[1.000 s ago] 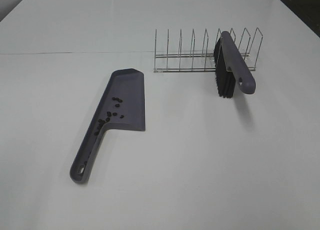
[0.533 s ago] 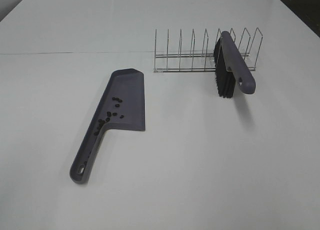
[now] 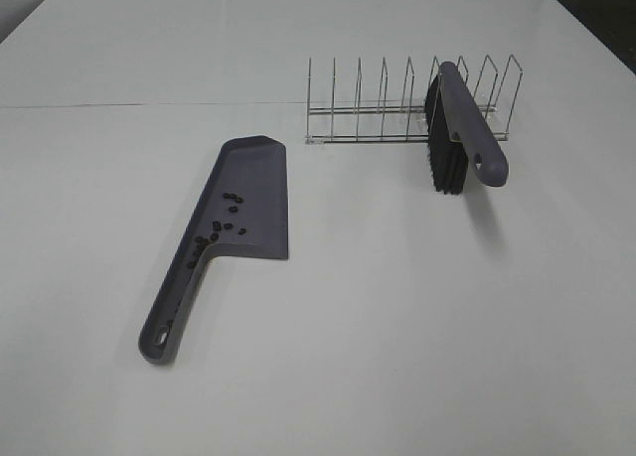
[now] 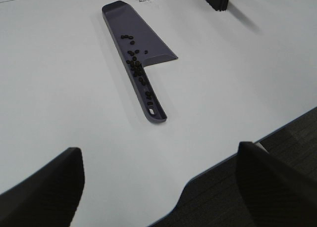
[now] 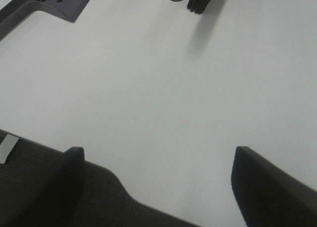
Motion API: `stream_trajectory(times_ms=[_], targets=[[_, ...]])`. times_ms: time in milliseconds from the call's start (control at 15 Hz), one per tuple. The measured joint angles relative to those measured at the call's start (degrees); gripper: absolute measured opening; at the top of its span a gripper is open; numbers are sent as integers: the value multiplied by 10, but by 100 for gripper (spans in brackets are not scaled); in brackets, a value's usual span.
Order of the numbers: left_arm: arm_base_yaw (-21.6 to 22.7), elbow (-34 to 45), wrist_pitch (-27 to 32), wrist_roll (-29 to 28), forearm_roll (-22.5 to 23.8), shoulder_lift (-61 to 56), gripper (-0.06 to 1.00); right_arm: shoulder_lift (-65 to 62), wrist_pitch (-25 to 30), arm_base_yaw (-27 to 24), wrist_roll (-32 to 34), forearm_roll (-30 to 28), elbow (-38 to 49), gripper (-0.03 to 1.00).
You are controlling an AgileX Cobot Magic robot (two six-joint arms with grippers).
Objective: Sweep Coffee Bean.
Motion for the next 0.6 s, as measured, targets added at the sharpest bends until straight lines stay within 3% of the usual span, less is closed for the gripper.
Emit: stream_trajectory(times_ms=[267,600], targets=[[0,9,0,3,29,0,78,0,-1,0,0,1,0,71],[0,9,-4,7,30,0,78,0,-1,0,0,1,0,71]])
